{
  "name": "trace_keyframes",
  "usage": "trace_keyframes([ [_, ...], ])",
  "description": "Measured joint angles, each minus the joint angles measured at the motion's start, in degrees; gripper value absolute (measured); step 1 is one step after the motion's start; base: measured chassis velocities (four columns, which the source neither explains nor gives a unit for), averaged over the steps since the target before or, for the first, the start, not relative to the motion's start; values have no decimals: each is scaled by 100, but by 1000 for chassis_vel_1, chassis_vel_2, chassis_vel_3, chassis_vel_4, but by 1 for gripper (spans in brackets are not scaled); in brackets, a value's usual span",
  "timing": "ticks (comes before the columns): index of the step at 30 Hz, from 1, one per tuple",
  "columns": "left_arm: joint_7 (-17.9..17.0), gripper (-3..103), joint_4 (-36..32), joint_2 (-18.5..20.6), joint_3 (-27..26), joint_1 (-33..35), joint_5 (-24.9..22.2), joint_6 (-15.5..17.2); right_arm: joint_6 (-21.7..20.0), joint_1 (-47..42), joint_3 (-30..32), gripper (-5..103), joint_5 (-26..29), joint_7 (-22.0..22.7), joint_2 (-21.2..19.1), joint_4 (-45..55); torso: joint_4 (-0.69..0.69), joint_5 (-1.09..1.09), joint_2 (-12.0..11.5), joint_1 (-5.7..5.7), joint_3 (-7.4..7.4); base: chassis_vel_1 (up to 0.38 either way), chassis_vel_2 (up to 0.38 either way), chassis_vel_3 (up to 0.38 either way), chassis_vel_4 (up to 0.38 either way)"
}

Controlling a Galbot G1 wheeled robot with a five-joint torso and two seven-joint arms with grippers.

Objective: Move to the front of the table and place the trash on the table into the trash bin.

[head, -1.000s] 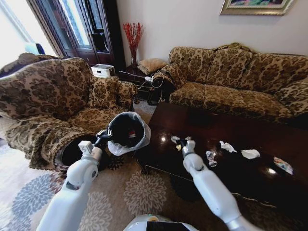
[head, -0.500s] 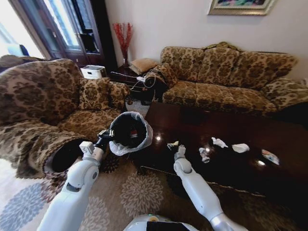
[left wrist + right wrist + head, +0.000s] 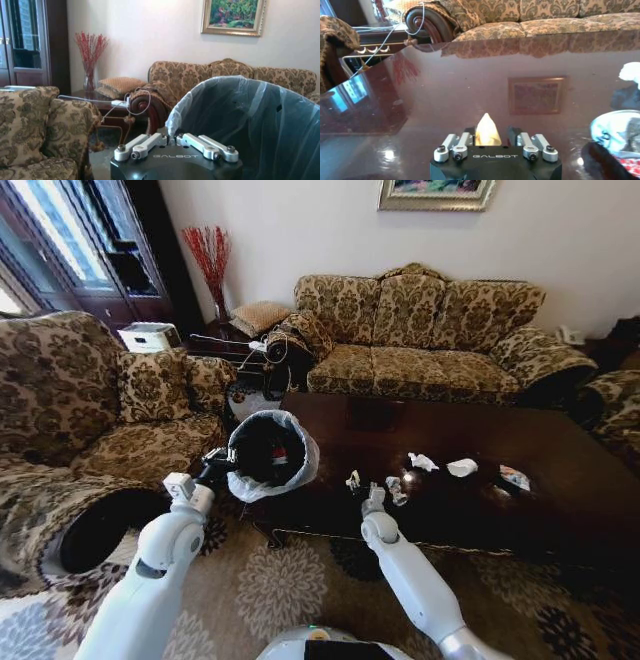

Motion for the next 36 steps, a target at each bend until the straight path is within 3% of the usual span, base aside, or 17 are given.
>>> trace_keyframes([
  [2,0,4,-23,3,-12,0,-6,0,-1,0,-1,27,11,-2,25,-1,0,-1,0,0,0,0,0,0,0],
  [4,0,4,-32,-1,-12,-1,-7,0,-3,-3,-2,27,17,-2,29,4,0,0,0,0,0,0,0,0,0],
  [10,8,4,-83,-66,0,11,-7,0,-15,-13,-2,2,65,47,13,50,-1,0,0,0,0,0,0,0,0],
  [16,13,4,-105,-79,12,12,-7,0,-6,-33,20,0,117,82,-51,94,-1,-1,0,0,0,0,0,0,0],
  [21,39,4,-120,-80,18,30,-7,73,63,-21,114,0,186,167,-154,803,-2,1,0,0,0,0,0,0,0],
  [25,21,4,-121,-75,66,55,0,223,276,172,150,0,66,-219,-327,1568,-2,-1,0,0,0,0,0,0,0],
  [30,17,4,-98,35,257,1,17,440,325,1134,-317,0,851,-996,-897,2744,-2,0,0,0,0,0,0,0,0],
  [35,22,4,-83,85,332,-77,8,566,163,1922,-729,0,1370,-1181,-1151,3229,-1,-1,0,1,1,0,0,0,0],
  [36,26,4,-72,128,337,-87,-7,597,16,2214,-960,0,1723,-1159,-1227,3532,-1,-1,0,1,0,0,0,0,0],
])
